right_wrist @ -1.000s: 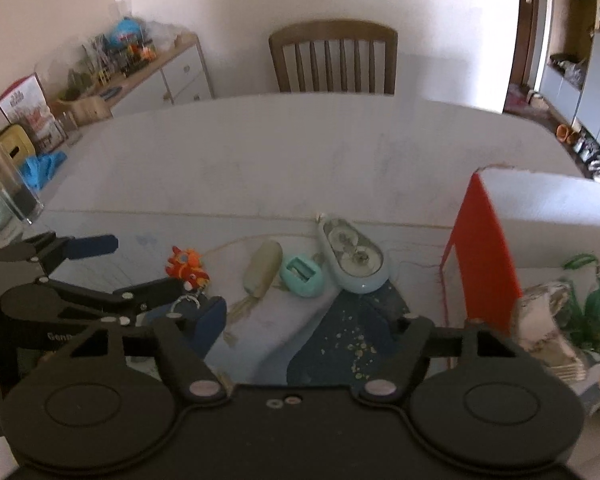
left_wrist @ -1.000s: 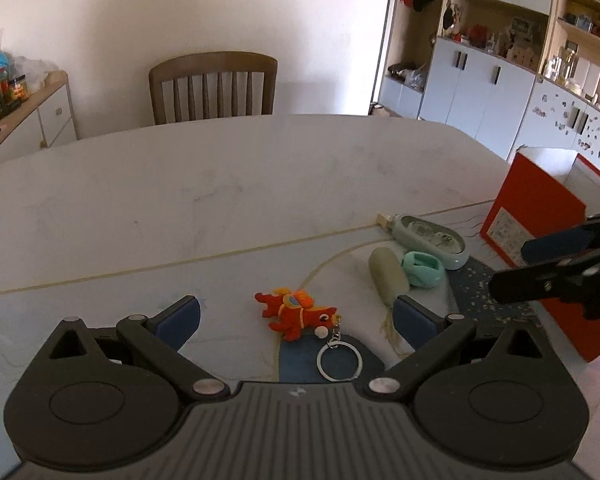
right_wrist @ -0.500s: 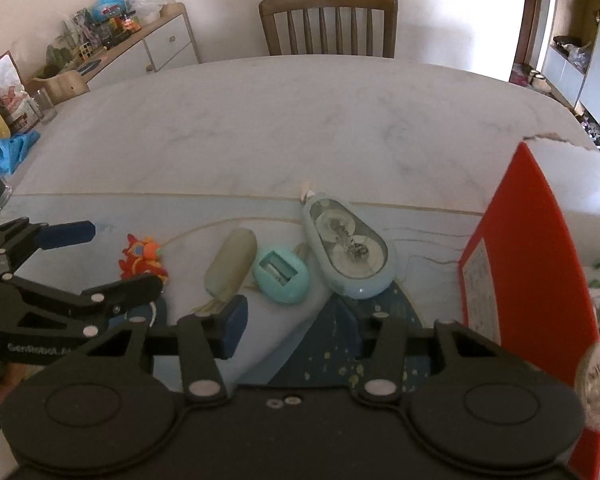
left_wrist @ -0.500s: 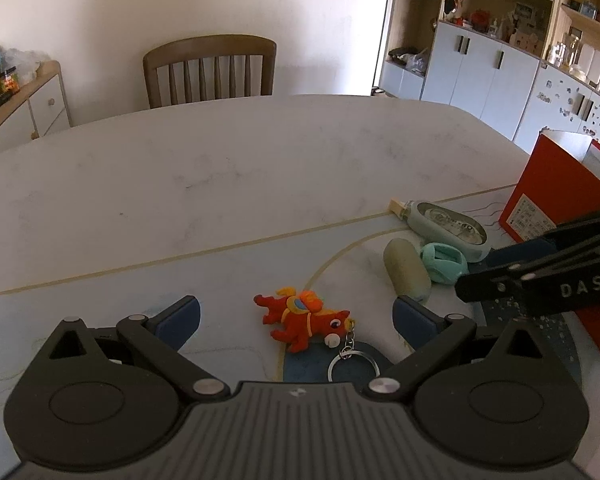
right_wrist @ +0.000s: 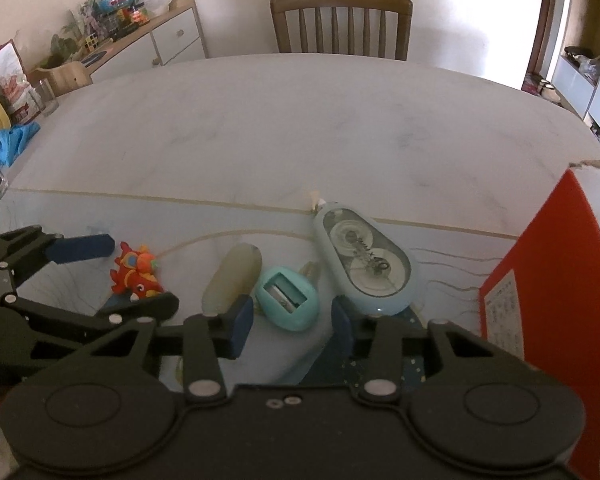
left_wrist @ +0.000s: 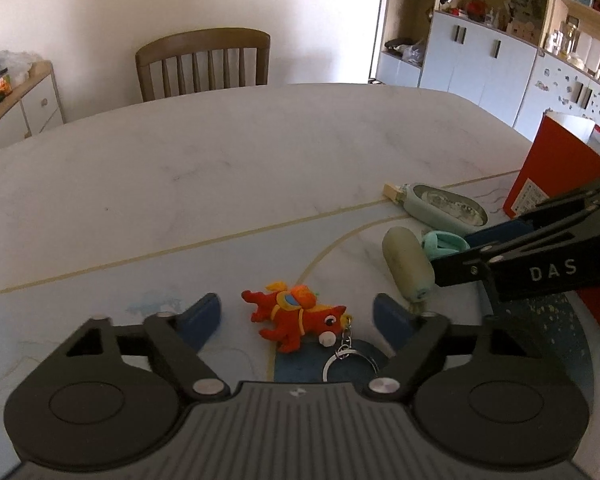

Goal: Organize objects
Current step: 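Grasp the orange horse keychain with the left tool while the right grasps the teal sharpener, then carry the keychain and teal sharpener into the shoebox and open both tools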

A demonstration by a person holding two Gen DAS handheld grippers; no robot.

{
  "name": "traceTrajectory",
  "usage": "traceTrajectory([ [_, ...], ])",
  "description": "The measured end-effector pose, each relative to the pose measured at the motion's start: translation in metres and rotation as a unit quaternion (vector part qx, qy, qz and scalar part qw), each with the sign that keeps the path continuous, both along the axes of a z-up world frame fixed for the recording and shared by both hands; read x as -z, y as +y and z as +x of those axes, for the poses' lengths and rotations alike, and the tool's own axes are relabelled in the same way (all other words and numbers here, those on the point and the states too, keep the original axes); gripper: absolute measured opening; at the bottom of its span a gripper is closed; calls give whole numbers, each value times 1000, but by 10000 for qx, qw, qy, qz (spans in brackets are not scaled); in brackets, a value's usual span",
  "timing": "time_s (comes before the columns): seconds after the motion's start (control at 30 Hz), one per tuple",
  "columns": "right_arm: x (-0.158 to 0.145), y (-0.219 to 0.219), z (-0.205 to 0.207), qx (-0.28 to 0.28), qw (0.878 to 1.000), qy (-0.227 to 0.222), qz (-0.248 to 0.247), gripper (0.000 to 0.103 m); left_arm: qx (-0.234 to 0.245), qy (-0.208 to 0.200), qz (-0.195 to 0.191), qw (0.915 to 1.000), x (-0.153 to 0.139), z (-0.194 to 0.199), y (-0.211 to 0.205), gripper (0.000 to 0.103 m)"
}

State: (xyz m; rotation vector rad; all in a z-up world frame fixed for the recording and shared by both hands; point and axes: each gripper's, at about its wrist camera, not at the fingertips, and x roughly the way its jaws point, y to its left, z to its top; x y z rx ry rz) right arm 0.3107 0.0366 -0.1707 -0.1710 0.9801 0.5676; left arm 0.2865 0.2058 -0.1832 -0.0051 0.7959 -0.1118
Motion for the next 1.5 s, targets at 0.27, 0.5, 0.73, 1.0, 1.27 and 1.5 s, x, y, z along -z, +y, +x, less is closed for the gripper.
traceTrajectory([
  [0.27,-1,0,-4,-68,10000,-61,15,32,20,7,104,9999,-3,1,-5,59],
  [0.5,-11,-5,-10,1,9999,-108,92,32,49,49,-26,10000,-8,-6,-9,59],
  [0.73,-30,-17,-26,62,9995,-136,286,32,24,84,-128,9999,-25,-19,-15,59],
  [1.0,-59,-36,-53,106,9986,-222,465,31,86,10,-231,9997,-52,-46,-31,59],
  [1.27,-87,-62,-80,208,9985,-332,391,31,8,118,-344,9993,-85,-68,-48,59],
  [1.5,-107,-91,-100,331,9977,-425,406,31,39,44,-472,9989,-118,-84,-65,59],
])
